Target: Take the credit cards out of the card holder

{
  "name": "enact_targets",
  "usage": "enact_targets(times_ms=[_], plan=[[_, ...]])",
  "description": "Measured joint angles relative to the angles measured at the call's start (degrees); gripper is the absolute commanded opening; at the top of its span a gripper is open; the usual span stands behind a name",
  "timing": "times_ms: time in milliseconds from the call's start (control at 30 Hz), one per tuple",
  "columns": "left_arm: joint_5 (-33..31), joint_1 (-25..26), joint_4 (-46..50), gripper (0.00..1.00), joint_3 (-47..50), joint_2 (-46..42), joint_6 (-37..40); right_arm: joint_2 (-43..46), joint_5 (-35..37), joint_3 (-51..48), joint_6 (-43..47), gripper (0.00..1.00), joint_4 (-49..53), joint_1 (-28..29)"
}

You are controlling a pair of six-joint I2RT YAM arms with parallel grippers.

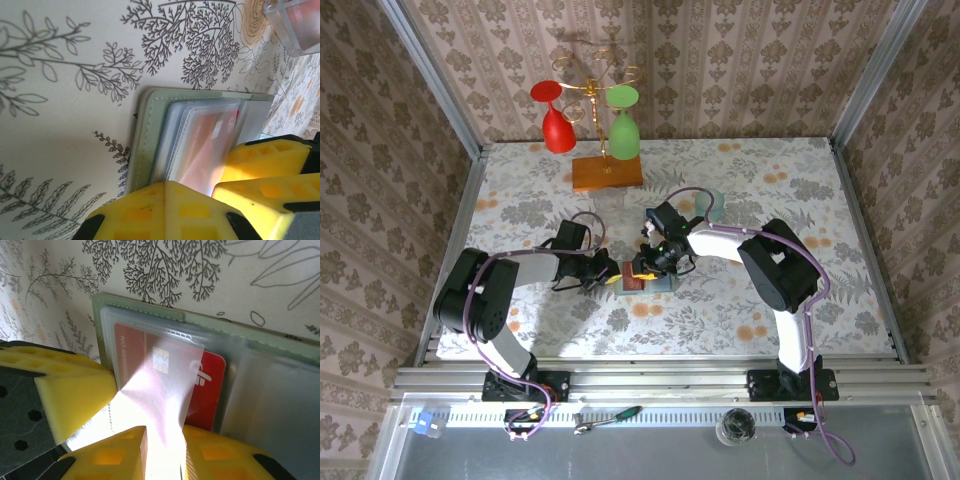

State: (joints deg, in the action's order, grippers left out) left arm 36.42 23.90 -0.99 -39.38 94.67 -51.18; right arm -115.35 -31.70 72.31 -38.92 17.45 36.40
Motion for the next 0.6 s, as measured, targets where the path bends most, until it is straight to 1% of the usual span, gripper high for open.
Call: enact_targets(times_ms=[600], plan=[[0.02,0.0,-0.04,0.0,-0.02,0.0,0.0,0.61,4.79,1.53,3.63,0.24,5.51,0.24]])
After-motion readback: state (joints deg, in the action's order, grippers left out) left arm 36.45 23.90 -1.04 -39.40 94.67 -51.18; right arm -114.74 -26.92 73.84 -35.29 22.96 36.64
